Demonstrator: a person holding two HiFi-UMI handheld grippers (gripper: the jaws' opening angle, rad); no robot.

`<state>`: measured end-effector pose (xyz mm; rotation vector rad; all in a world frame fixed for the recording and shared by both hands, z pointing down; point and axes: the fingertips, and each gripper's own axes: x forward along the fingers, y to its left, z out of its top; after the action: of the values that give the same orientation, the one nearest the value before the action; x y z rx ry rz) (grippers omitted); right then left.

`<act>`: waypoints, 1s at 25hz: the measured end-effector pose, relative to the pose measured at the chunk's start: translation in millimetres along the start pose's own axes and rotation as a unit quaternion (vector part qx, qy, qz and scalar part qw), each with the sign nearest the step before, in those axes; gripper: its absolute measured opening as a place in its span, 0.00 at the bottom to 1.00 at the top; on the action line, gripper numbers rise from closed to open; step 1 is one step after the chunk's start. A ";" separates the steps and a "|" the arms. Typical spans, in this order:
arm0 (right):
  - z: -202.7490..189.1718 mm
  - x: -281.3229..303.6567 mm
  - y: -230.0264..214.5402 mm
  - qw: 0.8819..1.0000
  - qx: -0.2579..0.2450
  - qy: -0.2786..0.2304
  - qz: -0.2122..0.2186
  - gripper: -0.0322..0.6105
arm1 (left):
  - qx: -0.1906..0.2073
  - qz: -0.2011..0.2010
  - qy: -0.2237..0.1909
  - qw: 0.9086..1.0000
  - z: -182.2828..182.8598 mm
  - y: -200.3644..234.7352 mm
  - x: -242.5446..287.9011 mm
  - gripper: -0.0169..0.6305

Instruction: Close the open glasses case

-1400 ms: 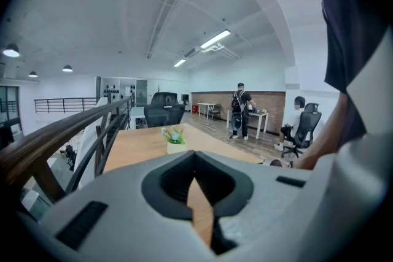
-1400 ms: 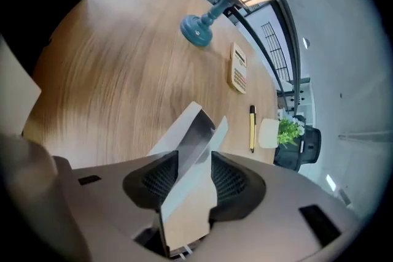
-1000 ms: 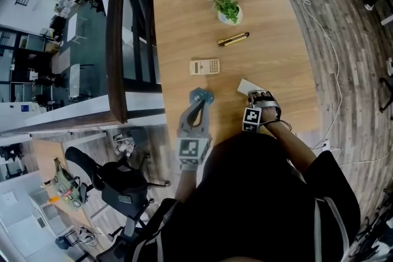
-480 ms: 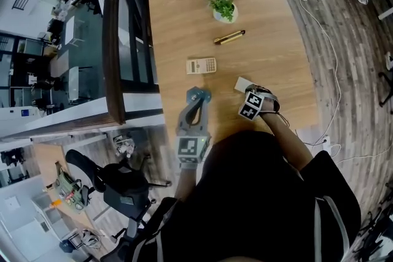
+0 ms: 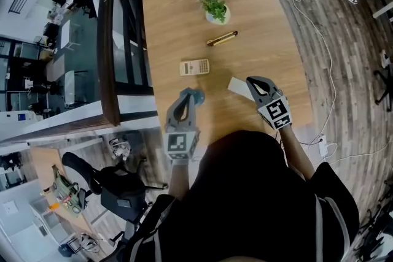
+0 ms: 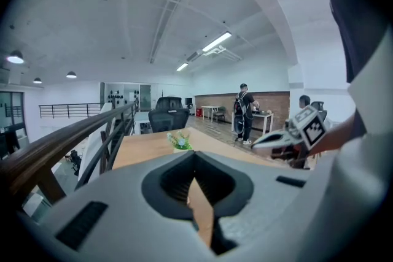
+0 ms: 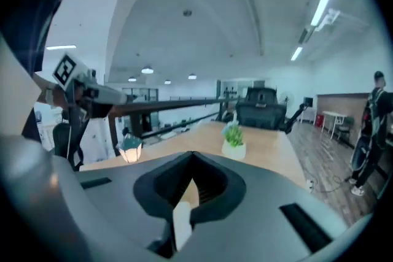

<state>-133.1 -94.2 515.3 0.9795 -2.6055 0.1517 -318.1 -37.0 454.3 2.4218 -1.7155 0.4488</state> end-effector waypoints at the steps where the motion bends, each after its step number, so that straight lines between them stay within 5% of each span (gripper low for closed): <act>1: 21.6 -17.6 -7.6 0.999 -0.005 -0.039 -0.023 0.07 | 0.002 0.004 -0.003 1.000 2.8 2.6 0.1 0.02; 5: 74.0 -77.3 -37.8 0.985 0.000 -0.123 -0.119 0.07 | 0.013 0.022 -0.013 1.000 11.2 16.7 -0.8 0.02; 10: 88.6 -112.1 -62.9 0.970 0.027 -0.148 -0.190 0.07 | 0.038 0.042 -0.031 0.998 23.1 30.3 -5.3 0.02; 25: 105.1 -101.6 -52.7 0.974 0.012 -0.155 -0.166 0.07 | 0.052 0.059 -0.049 0.996 28.7 36.4 -7.5 0.02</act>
<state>-57.7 -94.4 379.4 1.5393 -2.6613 -0.0625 -350.0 -50.7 422.6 2.4602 -1.9293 0.4510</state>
